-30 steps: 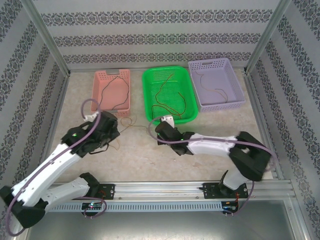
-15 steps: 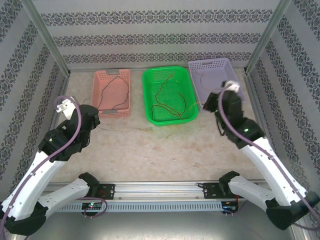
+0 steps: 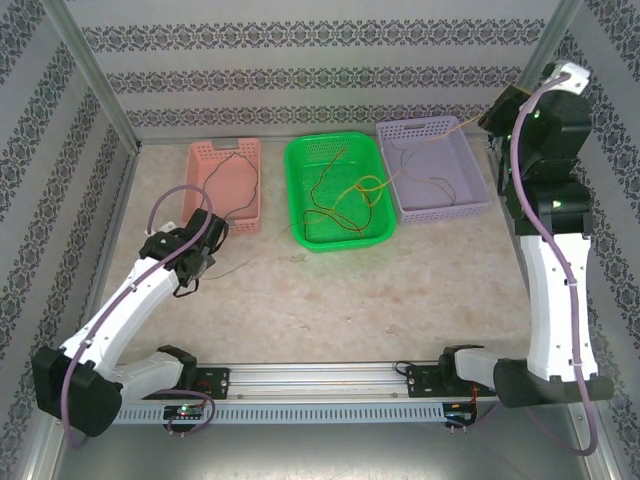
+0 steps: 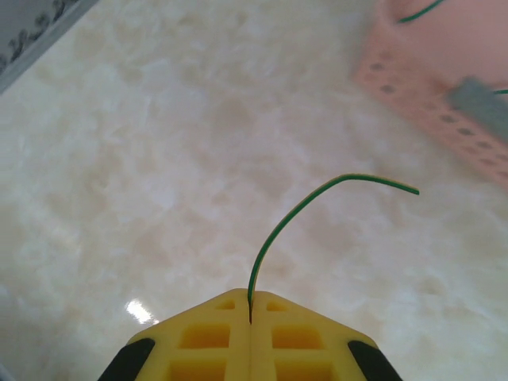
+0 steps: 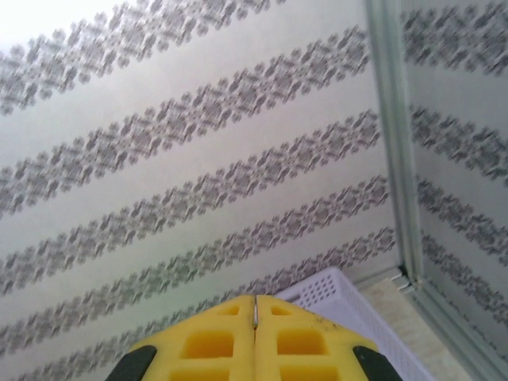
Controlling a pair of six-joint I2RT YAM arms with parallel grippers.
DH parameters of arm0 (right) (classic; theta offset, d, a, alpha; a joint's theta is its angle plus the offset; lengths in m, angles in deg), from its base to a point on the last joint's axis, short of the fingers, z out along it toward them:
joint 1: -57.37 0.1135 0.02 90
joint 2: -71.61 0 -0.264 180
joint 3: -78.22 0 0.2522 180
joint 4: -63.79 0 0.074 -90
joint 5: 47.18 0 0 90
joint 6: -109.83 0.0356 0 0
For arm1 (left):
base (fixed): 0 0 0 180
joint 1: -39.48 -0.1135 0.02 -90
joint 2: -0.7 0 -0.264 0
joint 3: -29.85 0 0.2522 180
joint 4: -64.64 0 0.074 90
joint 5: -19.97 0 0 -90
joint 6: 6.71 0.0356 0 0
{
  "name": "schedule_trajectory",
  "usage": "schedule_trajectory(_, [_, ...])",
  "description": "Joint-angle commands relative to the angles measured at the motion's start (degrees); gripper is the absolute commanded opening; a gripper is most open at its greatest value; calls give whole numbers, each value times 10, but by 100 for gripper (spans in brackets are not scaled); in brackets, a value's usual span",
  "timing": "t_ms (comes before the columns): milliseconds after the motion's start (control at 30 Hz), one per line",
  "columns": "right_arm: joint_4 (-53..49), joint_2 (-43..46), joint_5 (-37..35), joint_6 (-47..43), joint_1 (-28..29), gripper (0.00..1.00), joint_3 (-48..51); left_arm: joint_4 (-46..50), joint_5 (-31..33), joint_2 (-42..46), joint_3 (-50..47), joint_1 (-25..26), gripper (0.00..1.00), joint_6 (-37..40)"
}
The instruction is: Untangle the cables
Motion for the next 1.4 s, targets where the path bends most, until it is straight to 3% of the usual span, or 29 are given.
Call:
schedule_trajectory(0, [14, -22, 13, 18, -36, 0, -48, 2, -39, 4, -31, -62, 0, -23])
schedule_trajectory(167, [16, -52, 18, 35, -71, 0, -98, -40, -93, 10, -65, -187, 0, -16])
schedule_trajectory(467, [15, -80, 21, 73, -144, 0, -141, -57, -77, -43, -30, -302, 0, 45])
schedule_trajectory(600, [16, -93, 38, 95, -184, 0, -160, -56, -32, -57, -6, -322, 0, 67])
schedule_trajectory(767, [13, -122, 49, 96, -201, 0, -198, -63, -28, -99, 23, -361, 0, 56])
schedule_trajectory(1067, [11, -186, 61, 119, -226, 0, -290, -72, -117, -159, 25, -476, 0, 1])
schedule_trajectory(1367, [43, -243, 116, 142, -233, 0, -375, -93, -162, -162, -11, -491, 0, 17])
